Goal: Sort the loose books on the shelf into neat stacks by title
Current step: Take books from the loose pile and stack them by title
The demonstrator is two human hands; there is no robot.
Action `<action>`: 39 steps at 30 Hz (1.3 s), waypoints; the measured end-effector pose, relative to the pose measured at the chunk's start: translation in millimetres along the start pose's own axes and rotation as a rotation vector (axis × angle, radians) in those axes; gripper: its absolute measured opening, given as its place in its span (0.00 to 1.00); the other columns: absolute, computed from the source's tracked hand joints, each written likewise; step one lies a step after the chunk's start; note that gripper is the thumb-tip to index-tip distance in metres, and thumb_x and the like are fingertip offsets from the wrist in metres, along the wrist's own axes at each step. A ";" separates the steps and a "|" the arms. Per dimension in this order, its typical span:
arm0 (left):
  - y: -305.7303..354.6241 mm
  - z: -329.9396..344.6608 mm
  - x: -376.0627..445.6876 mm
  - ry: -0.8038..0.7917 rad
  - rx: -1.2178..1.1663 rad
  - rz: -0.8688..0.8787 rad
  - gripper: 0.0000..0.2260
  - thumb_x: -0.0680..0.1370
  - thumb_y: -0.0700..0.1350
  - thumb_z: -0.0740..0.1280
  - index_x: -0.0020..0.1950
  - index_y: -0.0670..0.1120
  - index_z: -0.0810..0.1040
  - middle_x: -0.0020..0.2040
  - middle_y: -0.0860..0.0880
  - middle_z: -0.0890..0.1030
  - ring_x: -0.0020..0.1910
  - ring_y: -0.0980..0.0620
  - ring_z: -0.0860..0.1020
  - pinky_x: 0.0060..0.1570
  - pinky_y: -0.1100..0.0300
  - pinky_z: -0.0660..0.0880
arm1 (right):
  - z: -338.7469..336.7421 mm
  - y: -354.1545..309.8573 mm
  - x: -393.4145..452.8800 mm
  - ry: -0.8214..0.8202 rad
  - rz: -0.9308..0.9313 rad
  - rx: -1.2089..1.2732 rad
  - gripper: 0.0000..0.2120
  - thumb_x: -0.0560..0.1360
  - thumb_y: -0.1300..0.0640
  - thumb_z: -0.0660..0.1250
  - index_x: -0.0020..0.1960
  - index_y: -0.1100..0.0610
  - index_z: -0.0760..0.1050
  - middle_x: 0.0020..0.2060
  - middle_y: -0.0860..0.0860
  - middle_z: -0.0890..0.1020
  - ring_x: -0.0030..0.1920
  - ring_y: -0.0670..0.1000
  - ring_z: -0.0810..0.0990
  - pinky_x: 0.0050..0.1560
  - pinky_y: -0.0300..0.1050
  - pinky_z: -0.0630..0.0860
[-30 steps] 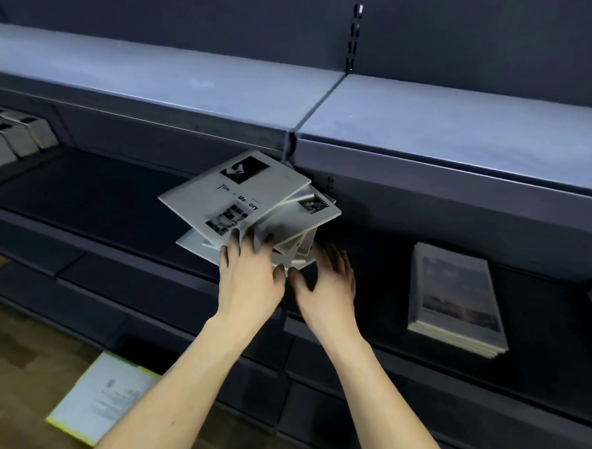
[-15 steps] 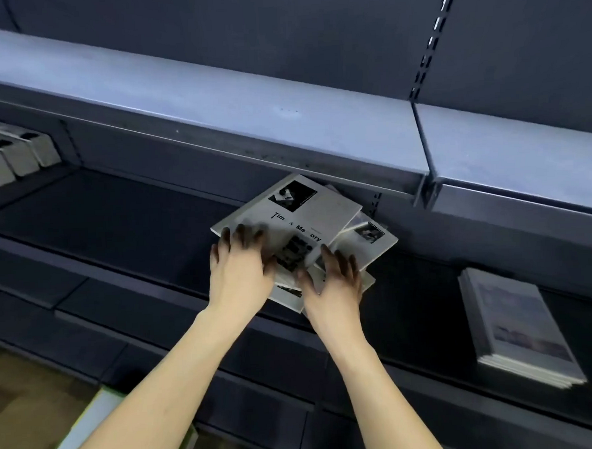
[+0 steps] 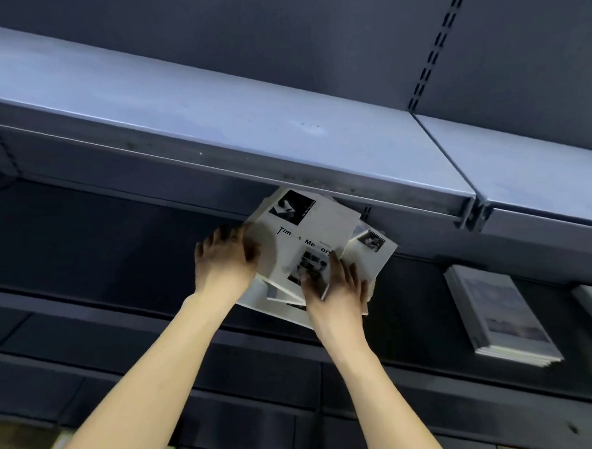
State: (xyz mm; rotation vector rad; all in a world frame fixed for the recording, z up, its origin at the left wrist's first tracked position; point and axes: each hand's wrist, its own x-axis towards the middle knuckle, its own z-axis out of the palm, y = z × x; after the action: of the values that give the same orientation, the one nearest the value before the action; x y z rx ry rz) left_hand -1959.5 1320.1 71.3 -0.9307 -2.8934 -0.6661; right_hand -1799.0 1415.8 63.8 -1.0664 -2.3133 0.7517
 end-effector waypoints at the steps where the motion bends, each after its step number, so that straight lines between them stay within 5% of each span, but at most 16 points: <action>1: 0.4 0.3 -1.1 -0.005 -0.010 0.001 0.24 0.81 0.58 0.57 0.73 0.48 0.66 0.66 0.41 0.73 0.63 0.39 0.73 0.66 0.42 0.67 | 0.6 -0.4 0.9 -0.002 0.008 -0.003 0.34 0.79 0.41 0.64 0.79 0.55 0.59 0.77 0.54 0.64 0.79 0.55 0.54 0.78 0.53 0.40; 6: 7.4 0.1 -14.8 0.002 -0.018 0.009 0.25 0.81 0.56 0.58 0.75 0.46 0.64 0.64 0.40 0.72 0.61 0.39 0.73 0.64 0.47 0.69 | 3.3 -1.6 4.8 0.001 0.033 0.020 0.36 0.77 0.42 0.66 0.79 0.56 0.59 0.77 0.55 0.65 0.79 0.54 0.56 0.79 0.53 0.44; 13: 24.9 -0.2 -38.7 -0.085 -0.117 0.002 0.23 0.81 0.56 0.57 0.73 0.47 0.62 0.60 0.39 0.72 0.46 0.42 0.79 0.42 0.53 0.76 | -5.3 20.5 21.8 0.044 0.239 0.243 0.44 0.63 0.28 0.66 0.75 0.43 0.63 0.67 0.47 0.78 0.67 0.53 0.76 0.67 0.57 0.73; 17: 39.8 6.5 -53.4 -0.122 -0.193 0.039 0.20 0.80 0.55 0.60 0.67 0.46 0.65 0.47 0.45 0.77 0.39 0.46 0.78 0.35 0.56 0.73 | -34.0 32.1 28.4 0.030 0.305 0.326 0.30 0.67 0.46 0.78 0.67 0.48 0.74 0.55 0.45 0.84 0.57 0.48 0.82 0.61 0.49 0.78; 20: 49.4 7.5 -61.5 -0.124 -0.216 0.092 0.18 0.80 0.52 0.60 0.67 0.47 0.63 0.41 0.48 0.76 0.38 0.46 0.77 0.33 0.56 0.70 | -45.9 47.9 29.7 0.014 0.331 0.239 0.26 0.63 0.41 0.77 0.58 0.49 0.77 0.52 0.45 0.83 0.55 0.51 0.82 0.60 0.51 0.78; 22: 50.6 6.1 -61.6 -0.118 -0.211 0.113 0.17 0.81 0.51 0.59 0.67 0.47 0.64 0.38 0.48 0.76 0.37 0.46 0.77 0.33 0.56 0.70 | -53.9 48.5 25.7 -0.027 0.352 0.226 0.21 0.70 0.45 0.75 0.58 0.53 0.77 0.52 0.48 0.82 0.54 0.51 0.82 0.58 0.49 0.78; 25: 44.8 0.7 -59.1 -0.108 -0.176 0.110 0.15 0.82 0.52 0.56 0.67 0.51 0.68 0.40 0.48 0.79 0.38 0.45 0.77 0.35 0.55 0.73 | -61.1 49.7 20.4 -0.065 0.356 0.170 0.15 0.78 0.48 0.68 0.59 0.57 0.74 0.52 0.53 0.80 0.50 0.56 0.82 0.52 0.53 0.80; 29: 34.2 -8.6 -55.3 -0.089 -0.144 0.073 0.13 0.82 0.54 0.56 0.64 0.53 0.71 0.44 0.49 0.77 0.41 0.46 0.76 0.38 0.56 0.71 | -64.3 52.1 10.2 -0.025 0.388 0.221 0.13 0.80 0.55 0.63 0.62 0.61 0.72 0.50 0.56 0.78 0.36 0.52 0.79 0.30 0.45 0.79; 32: 25.1 -6.7 -54.7 -0.079 -0.120 0.110 0.16 0.81 0.52 0.59 0.69 0.55 0.68 0.56 0.45 0.78 0.52 0.42 0.77 0.47 0.51 0.76 | -65.2 57.8 5.3 0.069 0.335 0.230 0.15 0.83 0.56 0.61 0.67 0.59 0.70 0.53 0.53 0.79 0.47 0.58 0.82 0.43 0.57 0.83; 35: 22.3 2.2 -55.7 -0.035 -0.050 0.164 0.19 0.80 0.51 0.61 0.72 0.56 0.68 0.72 0.44 0.68 0.71 0.37 0.63 0.67 0.40 0.67 | -68.8 61.2 -1.6 0.151 0.371 0.349 0.21 0.83 0.54 0.60 0.75 0.57 0.67 0.57 0.48 0.78 0.58 0.57 0.80 0.56 0.60 0.80; 39: 25.8 10.8 -52.8 0.003 -0.019 0.282 0.23 0.80 0.53 0.62 0.75 0.57 0.65 0.78 0.45 0.60 0.78 0.37 0.50 0.74 0.38 0.52 | -74.7 72.4 -11.2 0.220 0.401 0.412 0.16 0.83 0.53 0.59 0.68 0.55 0.74 0.46 0.48 0.81 0.44 0.52 0.81 0.47 0.59 0.82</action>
State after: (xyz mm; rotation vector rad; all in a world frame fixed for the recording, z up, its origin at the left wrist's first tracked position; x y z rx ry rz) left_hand -1900.5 1314.3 63.4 -1.3043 -2.6796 -0.6696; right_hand -1707.9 1467.0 69.3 -1.3483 -1.6799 1.1381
